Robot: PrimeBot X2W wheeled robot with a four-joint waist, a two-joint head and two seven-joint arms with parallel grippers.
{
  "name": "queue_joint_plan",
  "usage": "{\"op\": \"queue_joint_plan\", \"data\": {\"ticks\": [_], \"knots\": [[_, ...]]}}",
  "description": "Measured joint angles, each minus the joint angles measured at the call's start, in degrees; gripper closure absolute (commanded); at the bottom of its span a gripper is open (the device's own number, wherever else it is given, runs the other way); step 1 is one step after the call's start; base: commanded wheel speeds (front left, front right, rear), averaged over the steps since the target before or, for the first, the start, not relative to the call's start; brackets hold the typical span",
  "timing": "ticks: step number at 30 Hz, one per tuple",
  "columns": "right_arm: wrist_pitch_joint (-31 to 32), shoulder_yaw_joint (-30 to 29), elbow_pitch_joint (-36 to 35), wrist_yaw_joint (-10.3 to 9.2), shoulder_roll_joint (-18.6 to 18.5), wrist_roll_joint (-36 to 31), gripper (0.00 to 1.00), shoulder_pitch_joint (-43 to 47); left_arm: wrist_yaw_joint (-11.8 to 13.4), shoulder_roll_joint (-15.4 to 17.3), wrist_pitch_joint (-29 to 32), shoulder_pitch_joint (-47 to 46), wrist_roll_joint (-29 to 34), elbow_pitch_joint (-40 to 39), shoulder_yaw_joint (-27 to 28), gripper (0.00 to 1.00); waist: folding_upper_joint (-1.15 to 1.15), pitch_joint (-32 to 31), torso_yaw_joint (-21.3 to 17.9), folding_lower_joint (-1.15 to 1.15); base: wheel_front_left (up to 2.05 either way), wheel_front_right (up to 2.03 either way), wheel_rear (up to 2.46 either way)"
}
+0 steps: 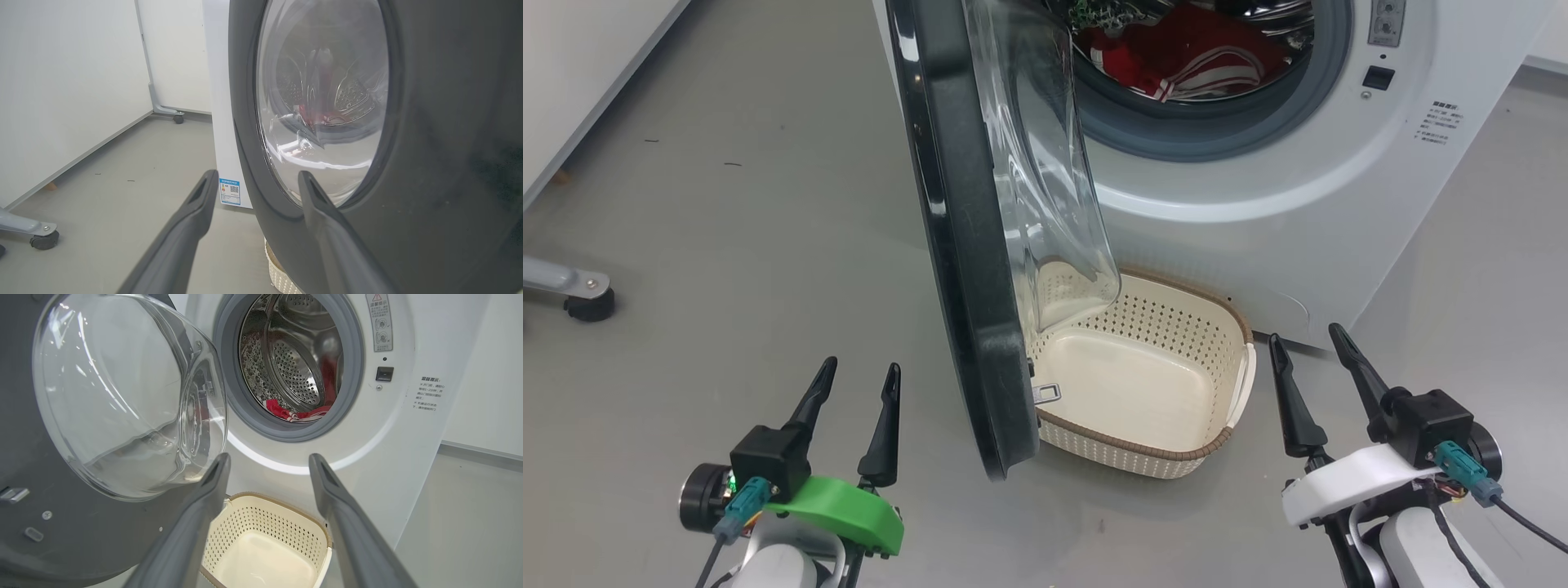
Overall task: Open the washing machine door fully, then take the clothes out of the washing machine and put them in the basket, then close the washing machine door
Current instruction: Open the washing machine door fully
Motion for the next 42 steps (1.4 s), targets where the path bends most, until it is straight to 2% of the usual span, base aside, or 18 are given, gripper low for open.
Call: {"op": "queue_joint_plan", "data": {"ticks": [5, 23, 24, 25, 26, 42], "knots": [[0.0, -1.0, 0.0, 0.13, 0.9, -0.8, 0.00, 0.1, 0.0, 0.0, 0.0, 0.6, 0.0, 0.0, 0.0, 0.00, 0.00, -0.1, 0.0, 0.00, 0.00, 0.00, 0.00], [0.0, -4.3, 0.3, 2.54, 2.8, -3.8, 0.00, 1.2, 0.0, 0.0, 0.0, 0.9, 0.0, 0.1, -0.2, 0.00, 0.00, -0.4, -0.1, 0.00, 0.00, 0.00, 0.00], [0.0, -4.4, 0.4, 2.77, 2.8, -4.0, 0.00, 1.2, 0.0, 0.0, 0.0, 0.9, 0.0, 0.1, -0.2, 0.21, 0.00, -0.4, -0.1, 0.00, 0.00, 0.00, 0.00], [0.0, -4.6, 0.4, 2.99, 2.9, -4.2, 0.00, 1.2, 0.0, 0.0, 0.0, 0.9, 0.0, 0.1, -0.2, 0.73, 0.00, -0.4, -0.1, 0.00, 0.00, 0.00, 0.00], [0.0, -4.7, 0.4, 3.00, 3.1, -4.2, 0.00, 1.2, 0.0, 0.0, 0.0, 0.9, 0.0, 0.1, -0.2, 1.00, 0.00, -0.4, -0.1, 0.00, 0.00, 0.00, 0.00], [0.0, -6.8, 0.9, 5.03, 4.2, -6.2, 0.00, 2.2, 0.0, 0.0, 0.0, 0.9, 0.3, -0.9, -0.1, 1.00, 0.00, -0.5, 0.3, 0.00, 0.00, 0.00, 0.00]]}}
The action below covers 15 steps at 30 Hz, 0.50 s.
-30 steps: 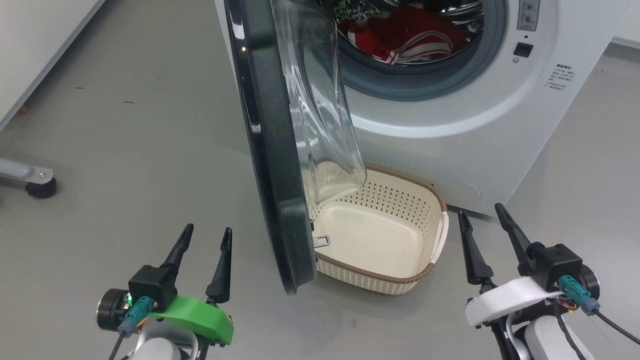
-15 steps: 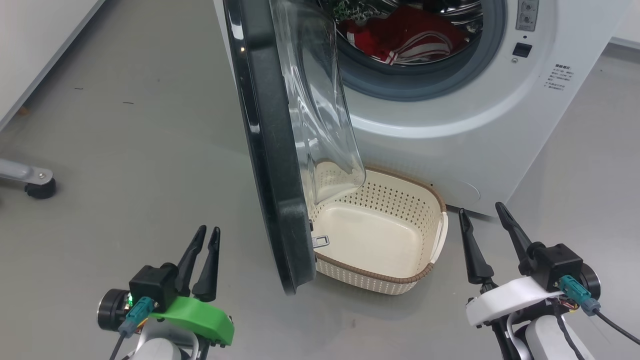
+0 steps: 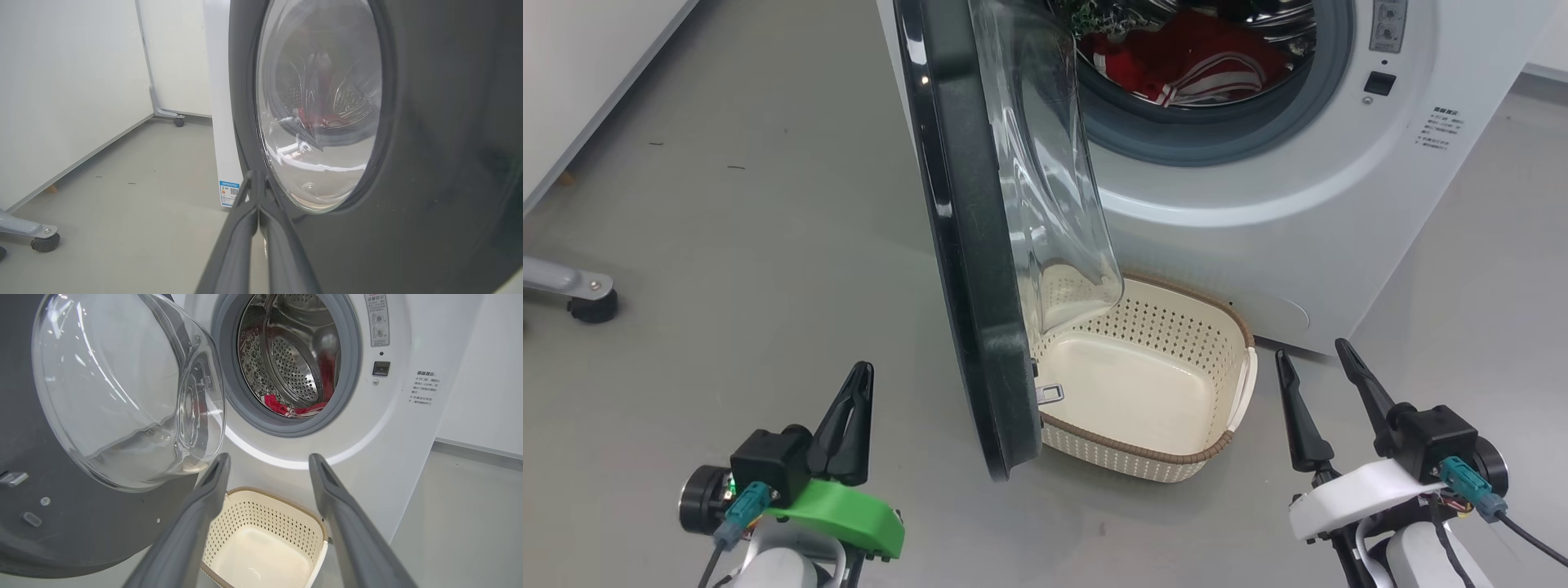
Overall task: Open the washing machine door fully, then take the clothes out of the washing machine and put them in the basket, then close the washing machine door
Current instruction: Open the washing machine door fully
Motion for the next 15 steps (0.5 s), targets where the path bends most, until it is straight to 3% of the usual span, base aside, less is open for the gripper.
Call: {"op": "queue_joint_plan", "data": {"ticks": [9, 15], "knots": [[0.0, -1.4, 0.3, 0.79, 0.5, -0.7, 0.00, 0.0, 0.5, 0.0, 0.0, -1.2, 2.1, -7.2, 3.4, 1.00, 0.00, -0.2, 0.3, 0.00, 0.00, 0.00, 0.00], [0.0, -1.8, 0.5, 1.19, 1.0, -1.2, 0.00, 0.1, 1.4, 0.0, 0.0, -5.0, 4.1, -16.7, 5.8, 1.00, 0.00, -0.5, 0.5, 0.00, 0.00, 0.00, 0.00]]}}
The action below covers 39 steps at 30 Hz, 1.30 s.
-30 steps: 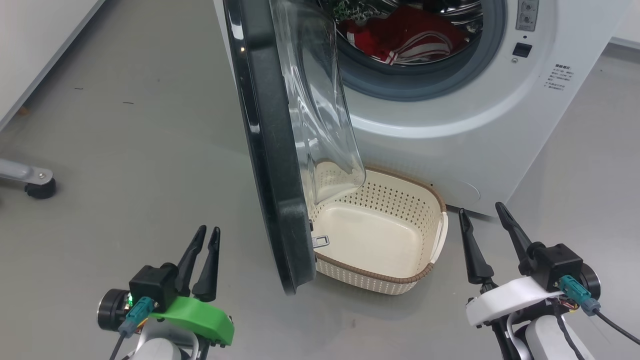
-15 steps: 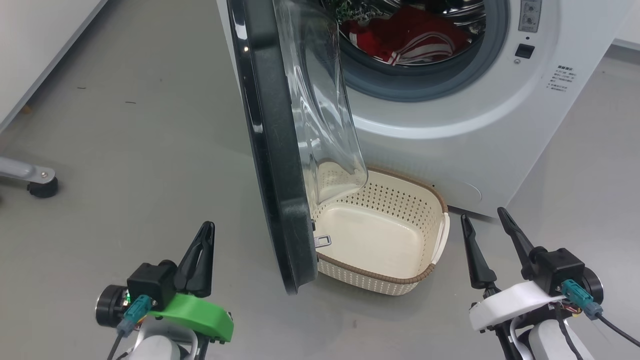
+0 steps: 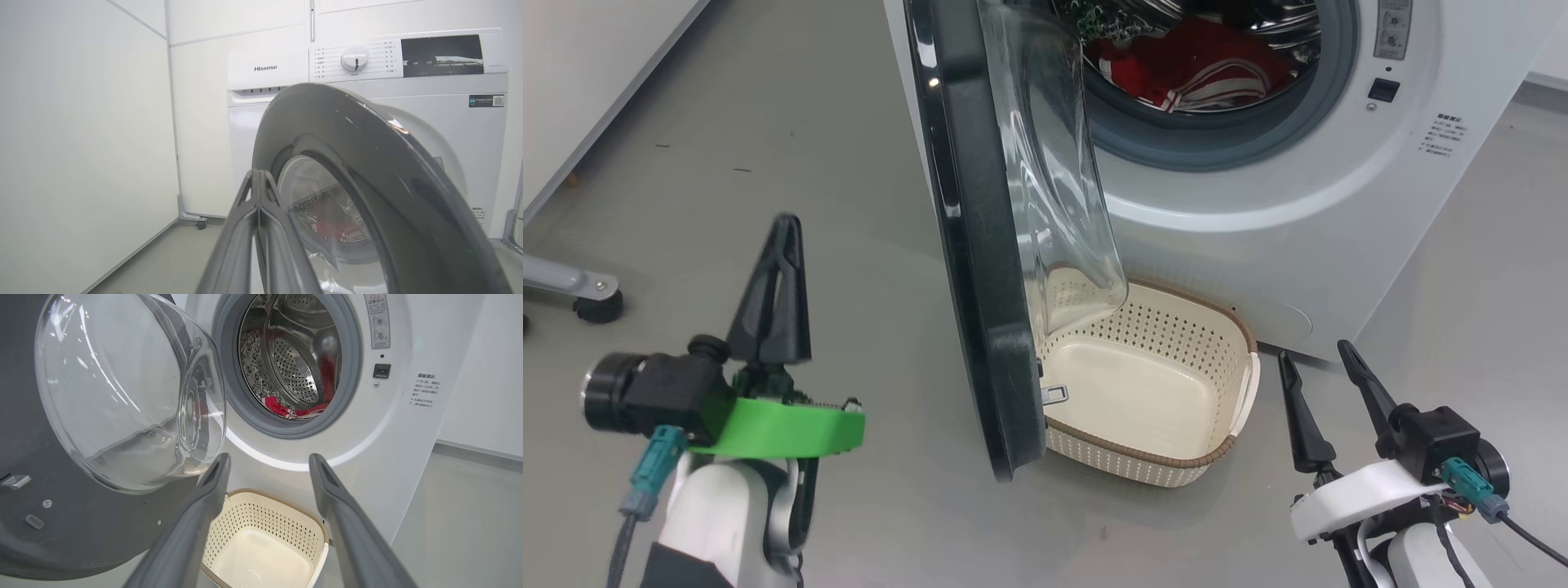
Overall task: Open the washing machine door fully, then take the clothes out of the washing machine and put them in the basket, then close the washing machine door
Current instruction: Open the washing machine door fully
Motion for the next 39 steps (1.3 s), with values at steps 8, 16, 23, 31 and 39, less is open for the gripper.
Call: {"op": "queue_joint_plan", "data": {"ticks": [8, 16, 23, 31, 39], "knots": [[0.0, -0.8, 0.0, 0.56, 0.4, -0.3, 0.00, 0.6, 0.1, 0.0, -0.3, -4.5, 1.1, -13.1, -0.2, 1.00, 0.00, -0.5, 0.0, 0.00, 0.00, 0.00, 0.00], [0.0, -1.1, 0.1, 1.13, 0.6, -0.7, 0.00, 1.3, -2.2, 0.0, -0.3, -5.2, 1.0, -20.9, -6.4, 1.00, 0.00, -0.9, -0.5, 0.00, 0.00, 0.00, 0.00], [0.0, -1.1, 0.1, 1.49, 0.7, -1.1, 0.00, 1.3, -4.6, 0.1, -0.3, -2.7, 0.3, -20.7, -14.9, 1.00, 0.00, -1.1, -1.1, 0.00, 0.00, 0.00, 0.00], [0.0, -1.3, 0.1, 1.85, 0.9, -1.2, 0.00, 1.3, -6.1, 0.9, 1.9, 5.3, -1.7, -13.2, -23.2, 1.00, 0.00, -0.8, -1.6, 0.00, 0.00, 0.00, 0.00], [0.0, -1.4, 0.1, 2.30, 1.0, -1.4, 0.00, 1.3, -6.6, 1.7, 5.7, 6.8, -2.7, -7.9, -27.1, 1.00, 0.00, -0.2, -2.0, 0.00, 0.00, 0.00, 0.00]]}}
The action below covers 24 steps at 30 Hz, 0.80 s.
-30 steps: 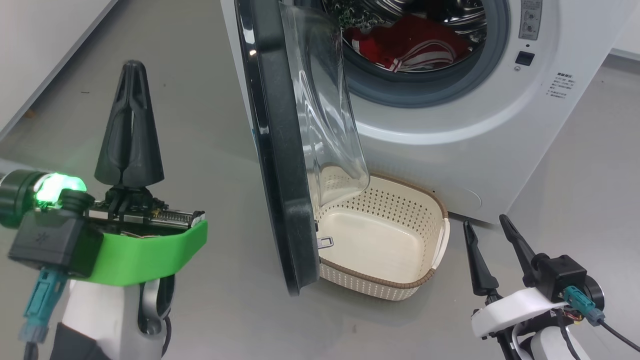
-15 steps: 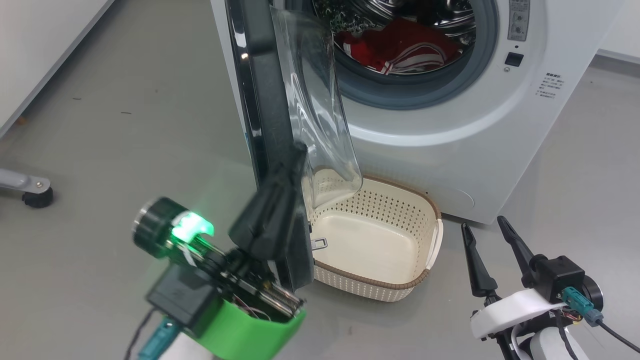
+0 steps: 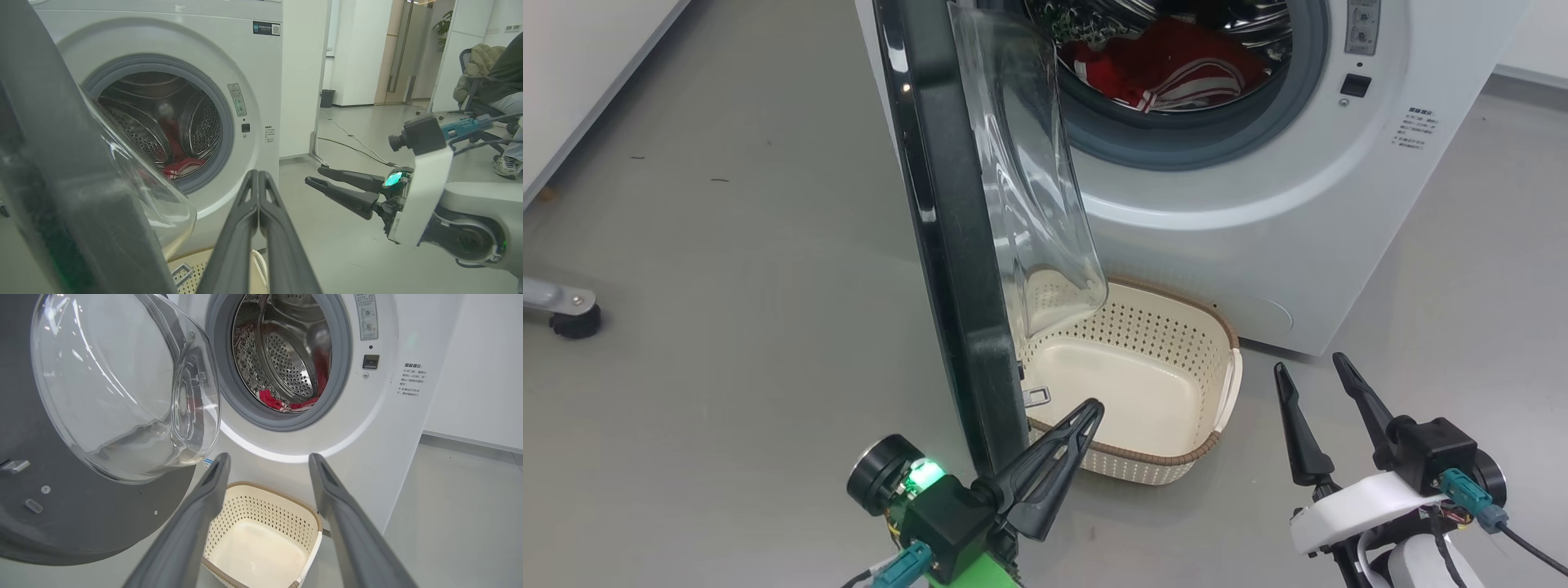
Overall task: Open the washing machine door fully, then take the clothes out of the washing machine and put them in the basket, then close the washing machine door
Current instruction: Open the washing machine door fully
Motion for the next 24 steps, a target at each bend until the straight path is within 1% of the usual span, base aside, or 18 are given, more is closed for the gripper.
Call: {"op": "queue_joint_plan", "data": {"ticks": [7, 15, 17, 24], "knots": [[0.0, 0.0, 0.0, 0.04, 0.0, -0.4, 0.00, 0.0, 0.0, 0.8, 2.1, 0.5, -1.6, 4.4, 0.8, 1.00, 0.00, 0.5, -0.4, 0.00, 0.00, 0.00, 0.00], [0.0, -0.1, 0.0, 0.22, 0.1, -0.4, 0.00, -0.1, 0.2, 0.9, 2.1, 0.4, -2.0, 7.8, 3.5, 1.00, 0.00, 1.2, -0.7, 0.00, 0.00, 0.00, 0.00], [0.0, -0.2, 0.0, 0.54, 0.2, -0.4, 0.00, -0.1, 0.2, 0.9, 2.1, 0.4, -2.2, 8.6, 4.2, 1.00, 0.00, 1.3, -0.7, 0.00, 0.00, 0.00, 0.00], [0.0, -0.2, 0.3, 0.56, 0.2, -0.4, 0.00, -0.2, 0.4, 0.8, 1.4, 0.0, -2.4, 10.5, 4.9, 1.00, 0.00, 1.6, -0.7, 0.00, 0.00, 0.00, 0.00]]}}
